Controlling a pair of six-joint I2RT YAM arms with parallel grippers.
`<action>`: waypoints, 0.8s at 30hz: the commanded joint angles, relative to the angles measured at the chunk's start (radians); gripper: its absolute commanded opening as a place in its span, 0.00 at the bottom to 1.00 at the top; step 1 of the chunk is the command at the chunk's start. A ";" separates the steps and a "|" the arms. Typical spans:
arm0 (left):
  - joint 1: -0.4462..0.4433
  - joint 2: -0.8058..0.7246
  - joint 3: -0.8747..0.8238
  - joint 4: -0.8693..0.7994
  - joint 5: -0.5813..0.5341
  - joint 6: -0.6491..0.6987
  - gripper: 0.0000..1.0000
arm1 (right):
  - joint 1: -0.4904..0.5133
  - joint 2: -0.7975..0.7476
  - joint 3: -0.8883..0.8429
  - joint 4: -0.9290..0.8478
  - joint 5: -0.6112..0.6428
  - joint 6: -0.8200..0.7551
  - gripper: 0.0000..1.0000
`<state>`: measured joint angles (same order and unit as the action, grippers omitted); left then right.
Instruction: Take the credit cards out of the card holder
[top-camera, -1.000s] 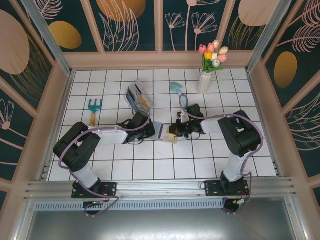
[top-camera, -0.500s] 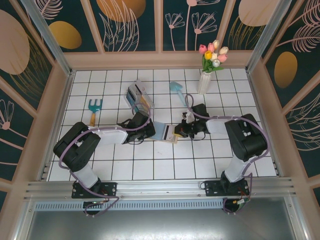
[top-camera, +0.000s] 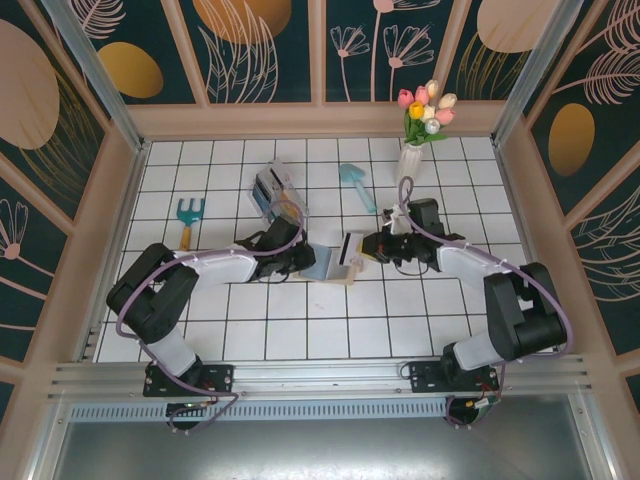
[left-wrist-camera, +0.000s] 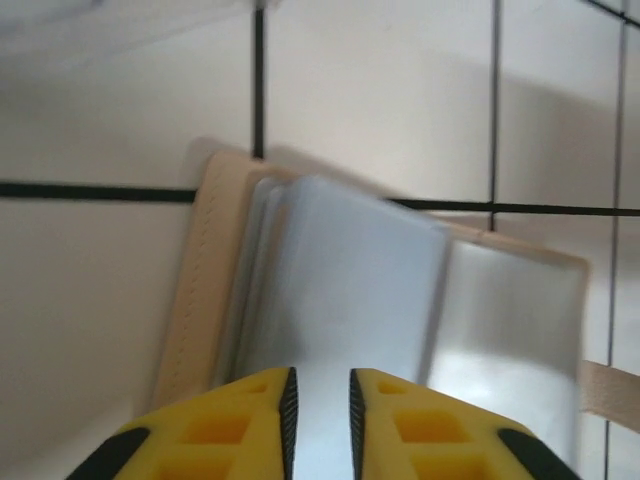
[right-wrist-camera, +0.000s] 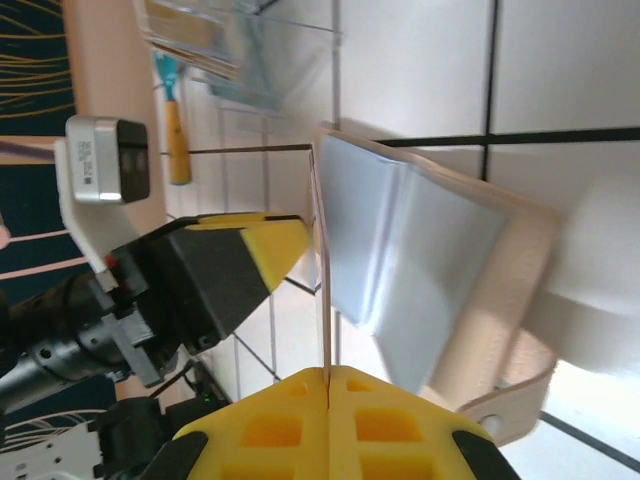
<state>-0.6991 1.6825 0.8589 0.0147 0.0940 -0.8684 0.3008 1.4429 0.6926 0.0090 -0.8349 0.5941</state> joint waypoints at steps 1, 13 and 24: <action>0.014 -0.074 0.075 -0.081 -0.038 0.058 0.28 | -0.017 -0.041 0.021 0.052 -0.077 0.021 0.00; 0.122 -0.319 0.039 0.008 0.193 0.091 0.76 | -0.003 -0.042 0.097 0.301 -0.205 0.114 0.00; 0.185 -0.322 0.004 0.310 0.466 -0.040 0.86 | 0.053 0.046 0.152 0.618 -0.250 0.344 0.00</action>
<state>-0.5163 1.3514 0.8719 0.1791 0.4553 -0.8558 0.3359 1.4693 0.8127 0.4545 -1.0454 0.8391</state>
